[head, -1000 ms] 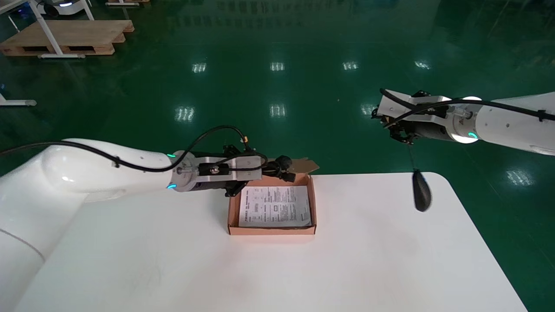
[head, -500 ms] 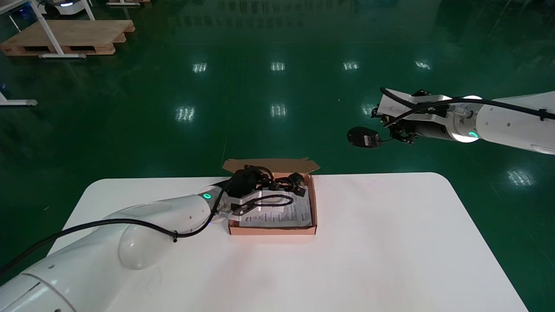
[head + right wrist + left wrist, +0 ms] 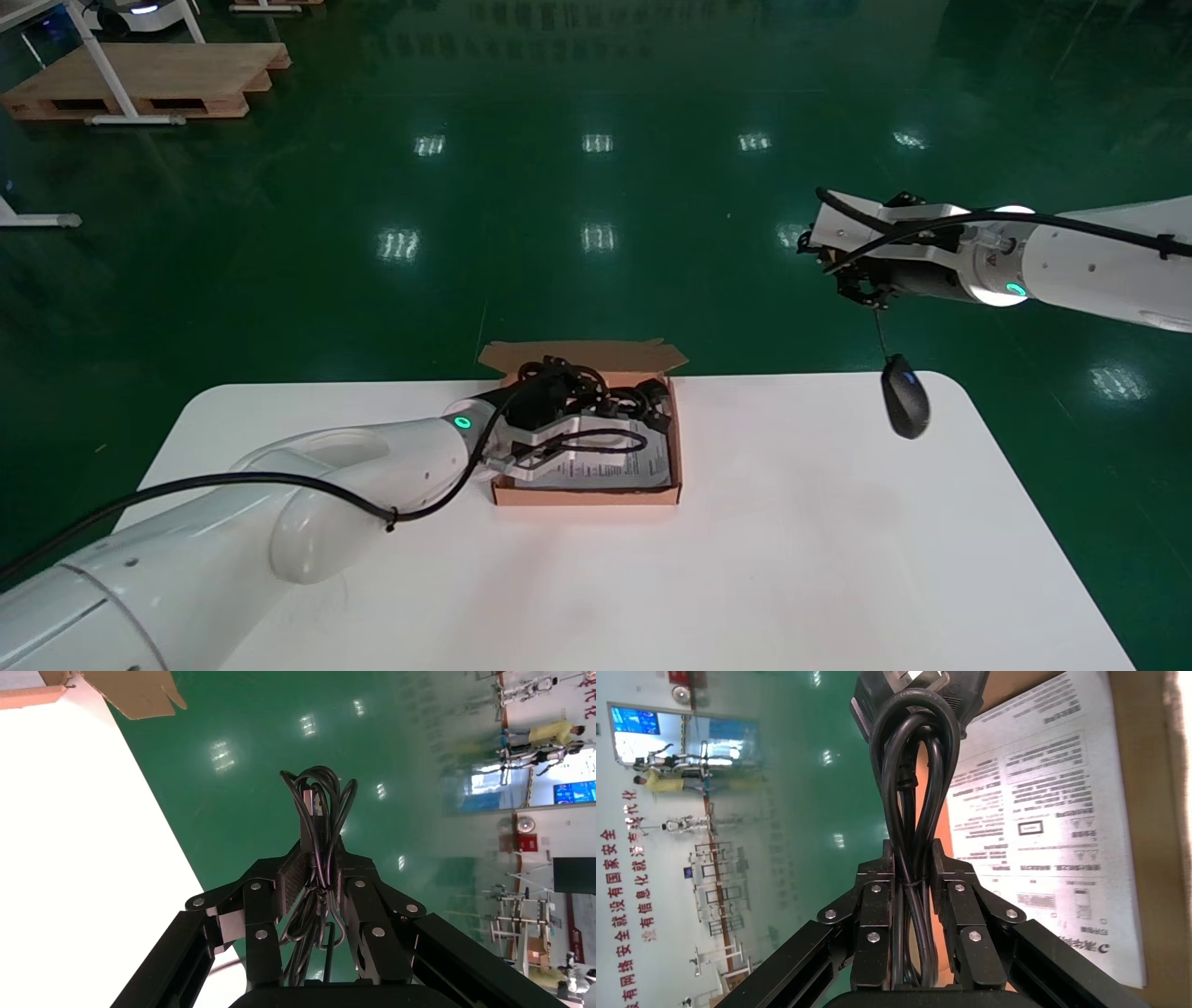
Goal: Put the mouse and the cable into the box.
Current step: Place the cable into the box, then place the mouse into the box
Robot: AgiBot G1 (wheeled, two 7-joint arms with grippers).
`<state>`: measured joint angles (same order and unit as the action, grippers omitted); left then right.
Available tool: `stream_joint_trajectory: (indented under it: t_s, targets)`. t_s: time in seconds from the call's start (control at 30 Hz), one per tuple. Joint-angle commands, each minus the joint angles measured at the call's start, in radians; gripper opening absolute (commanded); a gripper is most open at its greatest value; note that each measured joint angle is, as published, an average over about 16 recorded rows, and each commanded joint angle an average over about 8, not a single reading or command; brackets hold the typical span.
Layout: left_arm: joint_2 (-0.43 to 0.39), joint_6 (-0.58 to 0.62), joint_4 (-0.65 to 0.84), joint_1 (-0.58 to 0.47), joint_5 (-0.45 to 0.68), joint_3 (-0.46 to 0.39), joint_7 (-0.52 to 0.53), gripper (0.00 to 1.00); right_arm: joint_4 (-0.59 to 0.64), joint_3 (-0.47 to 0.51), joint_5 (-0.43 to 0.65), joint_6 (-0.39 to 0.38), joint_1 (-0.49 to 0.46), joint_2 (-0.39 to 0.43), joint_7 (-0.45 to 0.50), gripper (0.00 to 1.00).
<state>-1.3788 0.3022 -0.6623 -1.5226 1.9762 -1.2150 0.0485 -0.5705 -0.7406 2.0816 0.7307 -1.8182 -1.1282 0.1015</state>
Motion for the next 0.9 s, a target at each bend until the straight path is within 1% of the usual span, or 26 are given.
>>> stream_joint_trajectory:
  t_s: [0.03,0.37,0.53,0.7,0.9]
  targets:
    - [0.0,-0.002,0.002,-0.002,0.001,-0.009,0.002,1.0,0.0,0.0,0.0,0.0,0.0,0.0,0.0,0.0]
    - [0.024,0.003,-0.03,0.003,-0.006,0.007,0.001,1.0,-0.005,-0.001,-0.002,0.005,0.001,-0.001,-0.004,0.0]
    - [0.036,0.003,-0.025,-0.005,-0.009,0.005,0.026,1.0,-0.026,-0.005,-0.005,0.016,0.007,-0.001,-0.019,0.0]
    - [0.041,0.004,0.102,-0.064,-0.007,0.032,0.113,1.0,-0.048,-0.011,-0.002,0.019,0.018,-0.008,-0.026,0.0]
    - [0.047,-0.013,0.355,-0.177,0.033,0.059,0.239,1.0,-0.048,-0.019,-0.001,-0.008,0.04,-0.05,-0.037,0.0]
